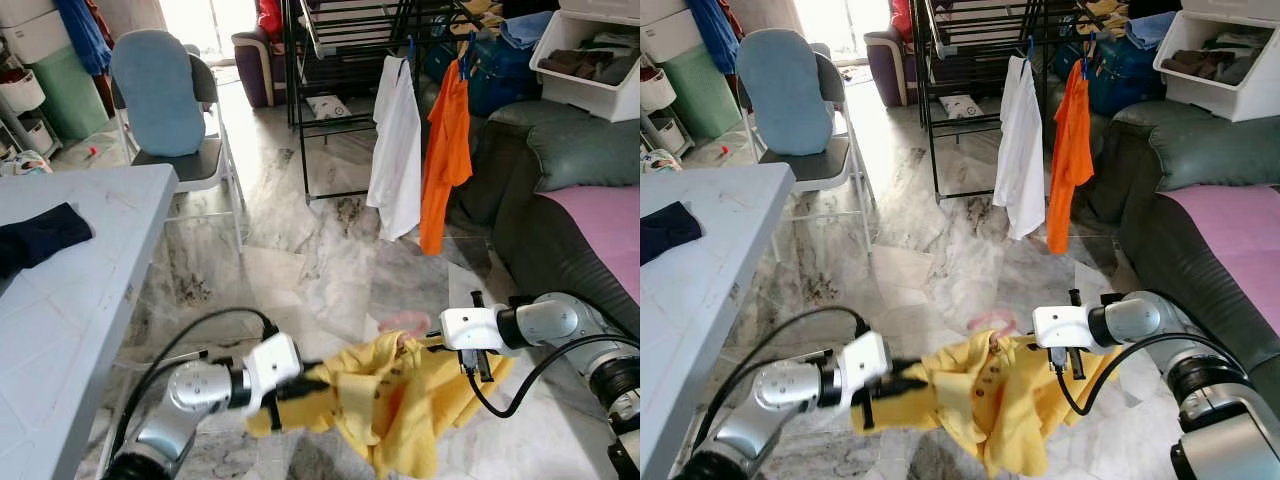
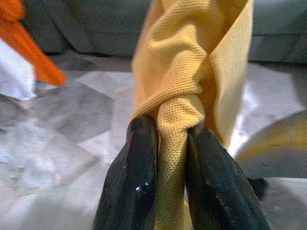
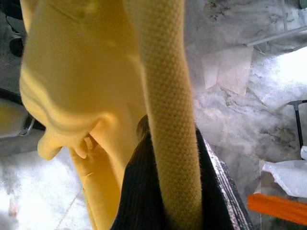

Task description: Hang hanger

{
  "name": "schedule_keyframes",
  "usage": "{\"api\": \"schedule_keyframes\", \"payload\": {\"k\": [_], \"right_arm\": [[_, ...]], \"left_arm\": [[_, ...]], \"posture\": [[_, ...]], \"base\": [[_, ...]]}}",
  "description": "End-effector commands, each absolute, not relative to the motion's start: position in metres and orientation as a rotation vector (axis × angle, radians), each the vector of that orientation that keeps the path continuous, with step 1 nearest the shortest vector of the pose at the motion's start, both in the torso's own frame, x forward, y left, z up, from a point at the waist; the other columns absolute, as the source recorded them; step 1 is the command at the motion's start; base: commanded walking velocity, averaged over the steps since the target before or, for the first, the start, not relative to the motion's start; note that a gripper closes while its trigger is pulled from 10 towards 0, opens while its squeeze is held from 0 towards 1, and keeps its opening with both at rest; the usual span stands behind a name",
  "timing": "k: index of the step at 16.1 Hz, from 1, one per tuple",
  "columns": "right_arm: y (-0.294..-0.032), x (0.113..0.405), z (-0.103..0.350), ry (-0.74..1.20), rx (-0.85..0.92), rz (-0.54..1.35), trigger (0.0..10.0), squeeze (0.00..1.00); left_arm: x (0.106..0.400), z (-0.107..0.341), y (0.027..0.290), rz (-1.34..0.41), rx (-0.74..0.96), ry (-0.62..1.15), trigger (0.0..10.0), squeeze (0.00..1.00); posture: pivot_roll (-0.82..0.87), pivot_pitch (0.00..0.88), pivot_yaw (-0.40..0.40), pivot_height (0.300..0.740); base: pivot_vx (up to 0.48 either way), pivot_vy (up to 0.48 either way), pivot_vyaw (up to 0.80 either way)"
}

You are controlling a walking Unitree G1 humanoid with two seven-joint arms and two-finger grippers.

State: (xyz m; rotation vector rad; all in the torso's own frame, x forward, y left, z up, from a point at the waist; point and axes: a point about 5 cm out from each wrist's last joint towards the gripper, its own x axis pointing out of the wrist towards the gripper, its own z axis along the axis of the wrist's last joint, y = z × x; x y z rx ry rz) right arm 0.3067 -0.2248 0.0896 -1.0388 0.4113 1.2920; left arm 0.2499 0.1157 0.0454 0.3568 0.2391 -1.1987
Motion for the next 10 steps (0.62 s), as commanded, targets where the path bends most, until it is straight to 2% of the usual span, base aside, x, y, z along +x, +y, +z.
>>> {"api": "schedule_keyframes", "payload": {"k": [1, 6, 10], "right_arm": [[-0.222, 0.312, 0.096, 0.374, -1.061, 1.266, 0.0, 0.00], [-0.224, 0.322, 0.095, 0.344, -1.061, 1.072, 0.0, 0.00], [-0.223, 0.327, 0.092, 0.306, -0.928, 0.897, 0.0, 0.00]], "left_arm": [[0.255, 0.049, 0.121, -1.152, 0.376, 0.206, 10.0, 1.00], [0.268, 0.062, 0.131, -0.986, 0.417, 0.058, 10.0, 1.00], [0.272, 0.063, 0.139, -0.819, 0.243, 0.076, 10.0, 1.00]], "posture": [[-0.12, 0.000, 0.033, 0.740], [-0.12, 0.000, 0.030, 0.740], [-0.13, 0.000, 0.031, 0.740]], "base": [[0.000, 0.000, 0.00], [0.000, 0.000, 0.00], [0.000, 0.000, 0.00]]}}
